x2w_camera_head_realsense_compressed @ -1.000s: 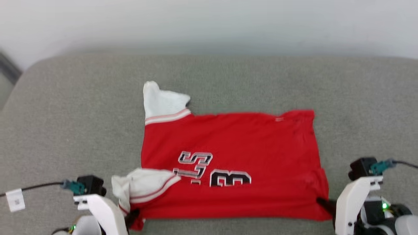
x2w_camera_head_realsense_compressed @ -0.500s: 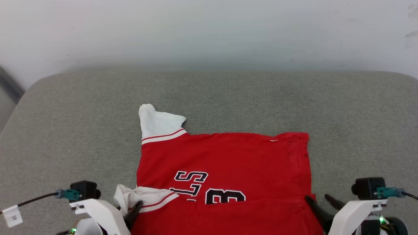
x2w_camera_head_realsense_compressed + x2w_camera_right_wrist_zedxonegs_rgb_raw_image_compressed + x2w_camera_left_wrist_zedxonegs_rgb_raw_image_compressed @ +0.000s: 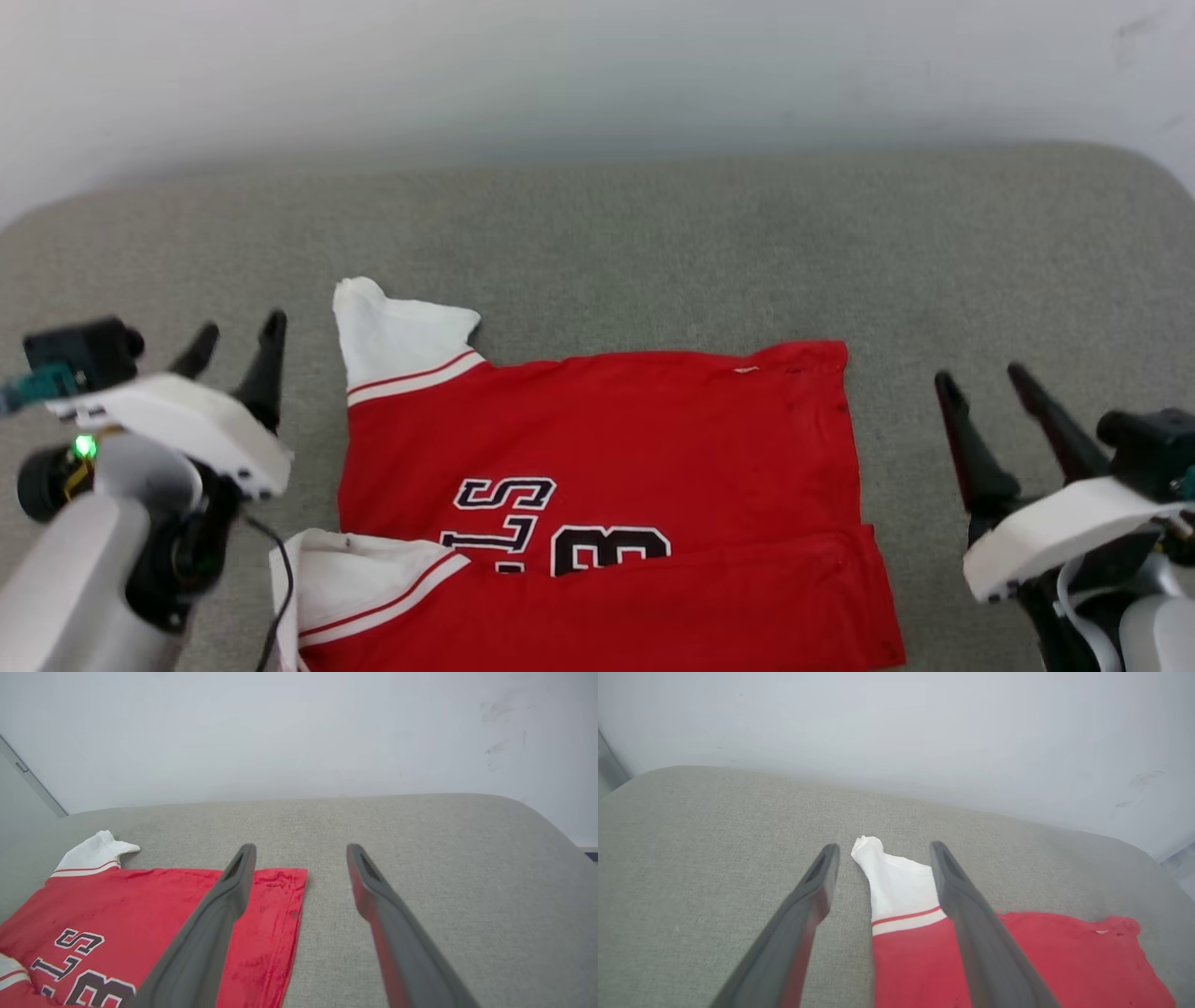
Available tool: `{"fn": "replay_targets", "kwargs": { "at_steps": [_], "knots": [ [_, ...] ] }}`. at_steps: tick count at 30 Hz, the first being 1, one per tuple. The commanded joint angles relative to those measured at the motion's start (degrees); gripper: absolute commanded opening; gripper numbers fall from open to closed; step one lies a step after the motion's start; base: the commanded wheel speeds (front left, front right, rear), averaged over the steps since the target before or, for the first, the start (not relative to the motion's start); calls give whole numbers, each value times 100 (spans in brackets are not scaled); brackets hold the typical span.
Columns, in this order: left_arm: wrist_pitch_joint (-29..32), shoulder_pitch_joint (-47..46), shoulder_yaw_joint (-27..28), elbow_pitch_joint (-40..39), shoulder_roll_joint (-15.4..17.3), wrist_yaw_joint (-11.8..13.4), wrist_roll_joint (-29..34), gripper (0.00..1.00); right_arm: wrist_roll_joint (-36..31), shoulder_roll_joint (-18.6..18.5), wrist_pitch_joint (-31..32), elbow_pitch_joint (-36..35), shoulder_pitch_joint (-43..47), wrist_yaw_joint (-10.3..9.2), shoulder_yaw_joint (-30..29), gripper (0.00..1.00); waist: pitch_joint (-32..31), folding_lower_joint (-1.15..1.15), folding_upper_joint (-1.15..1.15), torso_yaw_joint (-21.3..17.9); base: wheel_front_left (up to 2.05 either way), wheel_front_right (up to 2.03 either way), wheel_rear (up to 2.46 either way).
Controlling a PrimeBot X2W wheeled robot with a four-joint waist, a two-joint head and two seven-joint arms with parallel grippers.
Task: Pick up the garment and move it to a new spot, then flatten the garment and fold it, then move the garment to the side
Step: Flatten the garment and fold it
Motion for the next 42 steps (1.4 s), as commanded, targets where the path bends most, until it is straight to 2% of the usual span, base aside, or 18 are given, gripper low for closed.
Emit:
{"fn": "replay_targets", "kwargs": {
  "at_steps": [1, 5, 8, 14, 16, 22, 26, 27, 30, 33, 36, 41, 42],
  "knots": [
    [1, -250, -11, 23, 8, 16, 76, 100, -21, 76, -85, -104, -174, -4, -38, 100, 389, 0, 0, -146, 0, 0, 0],
    [288, -933, -100, 230, 167, -105, 230, 100, -157, 173, -240, -369, -501, -4, 17, 100, 957, 0, 0, -329, 0, 0, 0],
    [690, -1441, -196, 479, 270, -316, 178, 100, -247, 209, -369, -518, -722, -4, 59, 100, 1345, 0, 0, -457, 0, 0, 0],
    [2179, -2390, -373, 1075, 559, -707, -236, 100, -259, 278, -448, -563, -964, -4, 121, 100, 1834, 0, 0, -670, 0, 0, 0],
    [2708, -2641, -434, 1250, 702, -735, -318, 100, -227, 305, -483, -539, -1028, -4, 172, 100, 1943, 0, 0, -742, 0, 0, 0],
    [4088, -3045, -635, 1628, 1075, -590, -506, 100, -91, 362, -518, -428, -1046, -4, 308, 100, 2231, 0, 0, -949, 0, 0, 0],
    [4761, -2906, -812, 1863, 1055, -469, -674, 100, 10, 383, -506, -341, -1061, -4, 352, 100, 2341, 0, 0, -1026, 0, 0, 0],
    [4870, -2849, -845, 1895, 1009, -431, -717, 68, 35, 389, -478, -315, -1061, -4, 357, 100, 2360, 0, 0, -1033, 0, 0, 0],
    [5006, -2701, -870, 1974, 813, -365, -894, 0, 168, 388, -410, -250, -1079, -4, 380, 100, 2389, 0, 0, -1036, 0, 0, 0],
    [4826, -2641, -833, 1992, 660, -381, -934, 0, 328, 313, -259, -203, -1139, -4, 422, 100, 2349, 0, 0, -984, 0, 0, 0],
    [4524, -2649, -766, 2009, 639, -425, -876, 0, 596, 208, 7, -81, -1272, -4, 429, 100, 2238, 0, 0, -902, 0, 0, 0],
    [3853, -2782, -609, 1977, 472, -640, -815, 0, 959, -124, 914, 369, -1793, -4, 613, 100, 2010, 0, 0, -649, 0, 0, 0],
    [3853, -2782, -609, 1977, 472, -640, -815, 0, 959, -124, 914, 369, -1793, -4, 613, 100, 2010, 0, 0, -649, 0, 0, 0]
  ]
}}
